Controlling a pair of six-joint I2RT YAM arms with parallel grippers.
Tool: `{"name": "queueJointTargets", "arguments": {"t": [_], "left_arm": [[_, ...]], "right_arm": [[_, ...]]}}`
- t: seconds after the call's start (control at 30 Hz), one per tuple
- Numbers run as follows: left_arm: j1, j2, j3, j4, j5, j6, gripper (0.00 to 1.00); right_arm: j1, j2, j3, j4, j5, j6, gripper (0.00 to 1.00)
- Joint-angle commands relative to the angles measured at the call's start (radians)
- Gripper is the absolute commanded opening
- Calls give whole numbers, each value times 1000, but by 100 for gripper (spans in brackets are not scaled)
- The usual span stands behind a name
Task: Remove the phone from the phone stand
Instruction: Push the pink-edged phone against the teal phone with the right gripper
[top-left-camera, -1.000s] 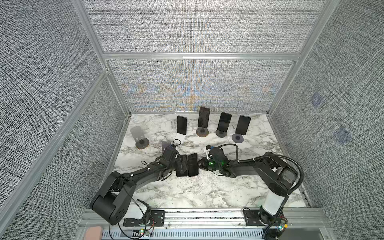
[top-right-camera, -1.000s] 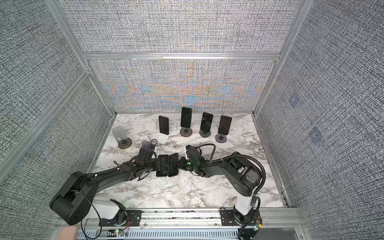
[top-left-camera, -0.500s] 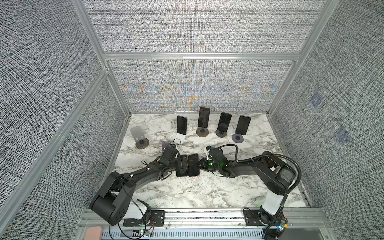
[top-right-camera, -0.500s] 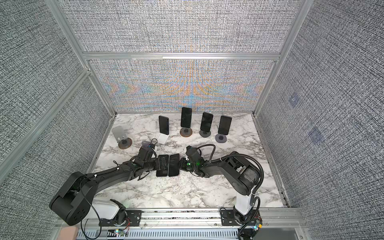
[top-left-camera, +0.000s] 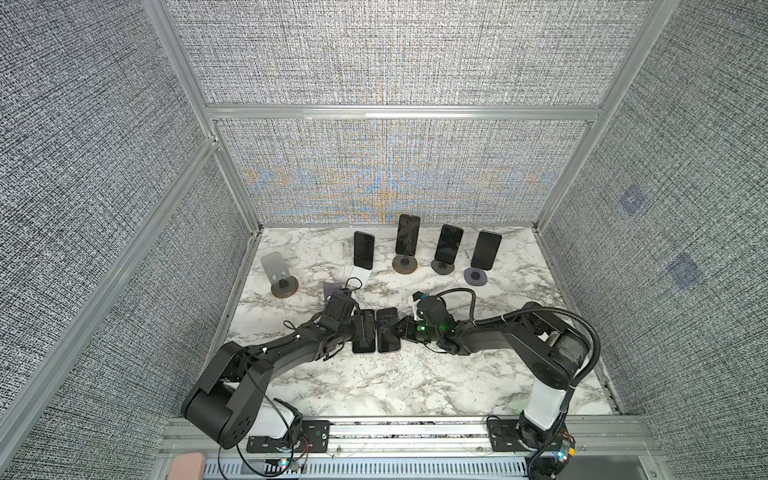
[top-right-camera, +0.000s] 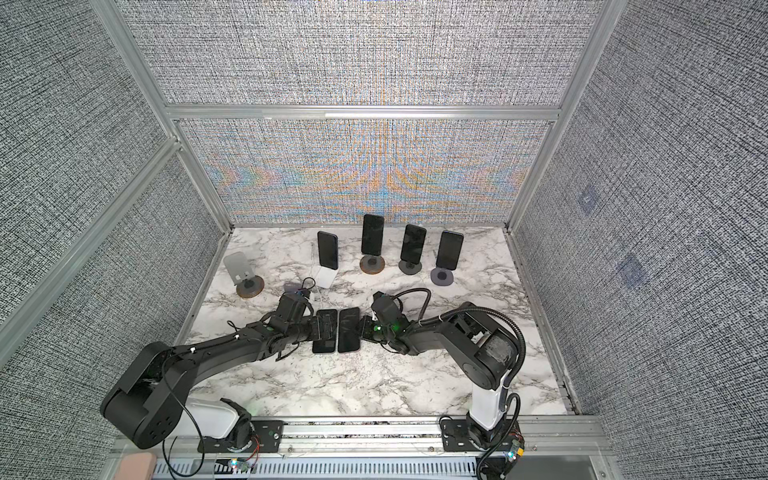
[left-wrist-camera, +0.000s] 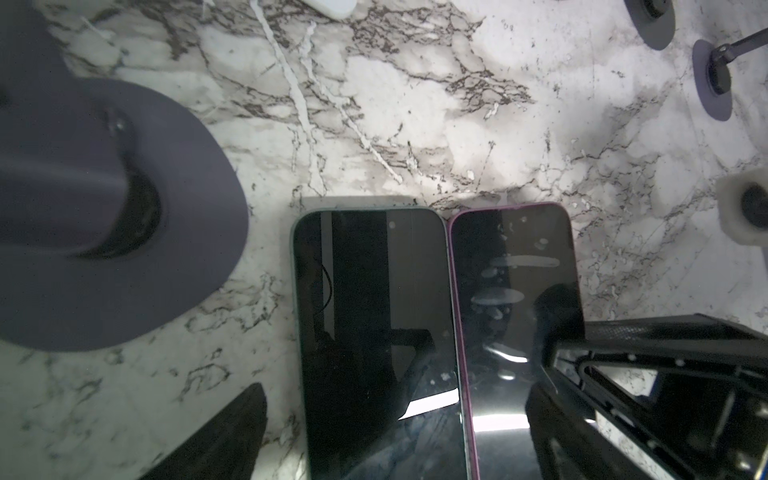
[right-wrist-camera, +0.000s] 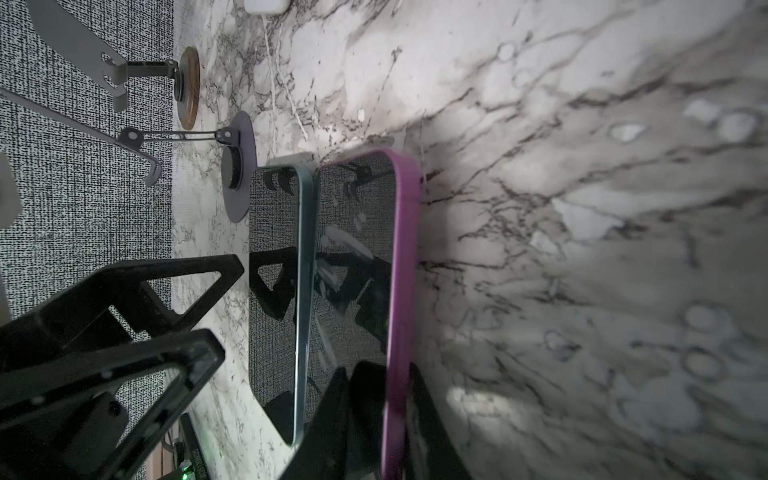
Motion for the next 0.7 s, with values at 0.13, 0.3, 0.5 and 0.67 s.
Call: {"name": "queueJointTargets", "arguments": {"t": [0.13,0.3,0.5,0.67], "left_arm": [[0,-14,11,-15,-1,2,98],[0,-25,13,-24,-8,-1,98],[1,-34,17,-38,-11,2,99],[1,-41,20,-50,-14,5,98]], "right_arm": [[5,21,5,-58,40,1,25],[15,26,2,-47,43,19,29],[22,23,-2,-47,43,19,34],[28,13,-6,-55,45,48,44]]}}
